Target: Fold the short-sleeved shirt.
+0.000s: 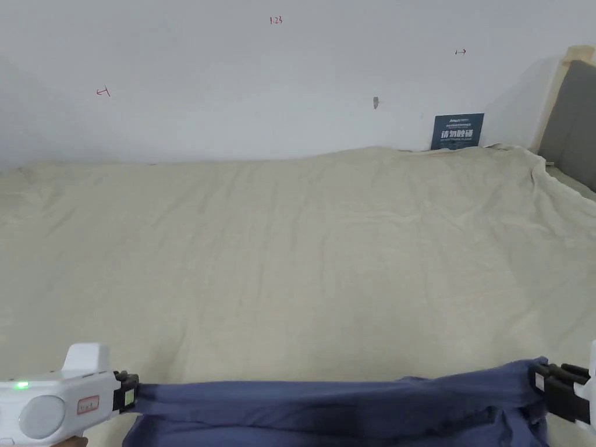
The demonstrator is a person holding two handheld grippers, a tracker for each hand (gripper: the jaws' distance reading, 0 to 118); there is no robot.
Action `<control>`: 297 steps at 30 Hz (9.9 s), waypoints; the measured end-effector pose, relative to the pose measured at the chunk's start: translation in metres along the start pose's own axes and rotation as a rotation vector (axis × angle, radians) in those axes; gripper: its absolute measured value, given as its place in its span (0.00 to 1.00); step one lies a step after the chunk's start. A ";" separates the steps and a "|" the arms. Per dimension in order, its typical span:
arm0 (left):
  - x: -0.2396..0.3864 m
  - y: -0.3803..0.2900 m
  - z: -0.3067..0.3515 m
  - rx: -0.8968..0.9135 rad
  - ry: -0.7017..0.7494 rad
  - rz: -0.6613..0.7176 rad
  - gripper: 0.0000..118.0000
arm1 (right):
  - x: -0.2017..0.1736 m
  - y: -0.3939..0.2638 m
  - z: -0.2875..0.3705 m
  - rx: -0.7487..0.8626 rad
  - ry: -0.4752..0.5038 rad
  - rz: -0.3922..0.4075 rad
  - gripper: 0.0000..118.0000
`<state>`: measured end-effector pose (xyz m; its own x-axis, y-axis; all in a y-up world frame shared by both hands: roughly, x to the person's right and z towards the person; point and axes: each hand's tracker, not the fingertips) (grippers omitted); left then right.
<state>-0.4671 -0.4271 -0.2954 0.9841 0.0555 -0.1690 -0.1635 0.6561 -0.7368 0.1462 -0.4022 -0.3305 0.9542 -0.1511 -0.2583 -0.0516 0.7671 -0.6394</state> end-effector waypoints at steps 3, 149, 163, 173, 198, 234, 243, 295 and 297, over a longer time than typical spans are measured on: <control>0.004 -0.028 0.002 -0.027 0.002 -0.007 0.00 | -0.002 -0.032 0.005 -0.049 -0.010 -0.026 0.02; 0.165 -0.042 -0.056 -0.341 -0.402 0.132 0.63 | -0.051 -0.012 0.082 0.310 -0.160 -0.011 0.00; 0.094 -0.037 0.016 0.087 -0.088 -0.011 0.72 | -0.062 -0.005 0.083 0.332 -0.134 -0.002 0.00; 0.099 -0.097 -0.030 -0.038 -0.127 -0.058 0.00 | -0.060 -0.008 0.082 0.315 -0.119 -0.027 0.00; 0.137 -0.095 0.005 -0.019 -0.344 0.025 0.00 | -0.047 -0.016 0.090 0.312 -0.127 -0.067 0.00; 0.059 -0.063 -0.053 -0.224 -0.333 0.065 0.09 | -0.043 -0.015 0.072 0.283 -0.136 -0.065 0.00; 0.027 -0.038 -0.015 -0.156 -0.243 0.112 0.07 | -0.049 -0.005 0.071 0.302 -0.116 -0.057 0.00; 0.255 -0.006 0.009 -0.095 -0.522 -0.111 0.96 | -0.029 -0.016 0.094 0.316 -0.139 -0.093 0.00; 0.240 -0.005 0.019 -0.011 -0.464 -0.130 0.96 | -0.030 -0.014 0.094 0.319 -0.136 -0.089 0.00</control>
<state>-0.2292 -0.4027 -0.3200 0.9232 0.3053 0.2336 -0.0350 0.6720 -0.7398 0.1458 -0.3502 -0.2454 0.9824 -0.1581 -0.0999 0.1074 0.9142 -0.3908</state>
